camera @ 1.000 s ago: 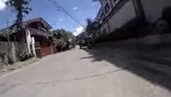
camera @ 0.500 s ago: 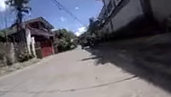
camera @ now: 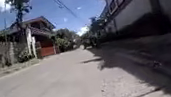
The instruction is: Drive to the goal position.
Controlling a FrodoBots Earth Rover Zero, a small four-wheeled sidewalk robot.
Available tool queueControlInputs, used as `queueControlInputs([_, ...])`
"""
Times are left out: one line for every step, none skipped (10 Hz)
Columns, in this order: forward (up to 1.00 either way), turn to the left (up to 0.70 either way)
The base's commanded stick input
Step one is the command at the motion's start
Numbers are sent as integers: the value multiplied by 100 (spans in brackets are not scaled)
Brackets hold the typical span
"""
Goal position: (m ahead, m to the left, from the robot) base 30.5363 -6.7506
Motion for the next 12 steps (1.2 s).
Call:
queueControlInputs([85, 0])
queueControlInputs([85, 0])
queueControlInputs([85, 0])
queueControlInputs([85, 0])
queueControlInputs([85, -15])
queueControlInputs([85, -34])
queueControlInputs([85, -34])
queueControlInputs([85, -34])
queueControlInputs([85, -34])
queueControlInputs([85, -25])
queueControlInputs([85, -1])
queueControlInputs([85, 15])
